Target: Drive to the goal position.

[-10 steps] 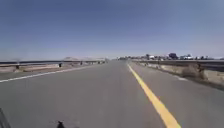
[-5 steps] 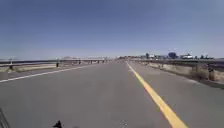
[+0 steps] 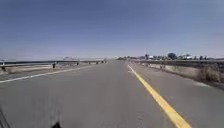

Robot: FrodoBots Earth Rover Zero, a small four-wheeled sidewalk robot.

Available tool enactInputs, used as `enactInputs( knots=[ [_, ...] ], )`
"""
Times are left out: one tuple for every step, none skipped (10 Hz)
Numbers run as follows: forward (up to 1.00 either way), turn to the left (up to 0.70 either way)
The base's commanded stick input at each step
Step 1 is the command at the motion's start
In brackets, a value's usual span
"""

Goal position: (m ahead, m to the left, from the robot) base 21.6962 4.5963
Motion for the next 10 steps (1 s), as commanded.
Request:
enactInputs(
  knots=[
    [0.85,0.00],
    [0.85,0.00],
    [0.85,0.00],
    [0.85,0.00],
    [0.85,0.00],
    [0.85,0.00],
    [0.85,0.00],
    [0.85,0.00],
    [0.85,0.00],
    [0.85,0.00]
  ],
)
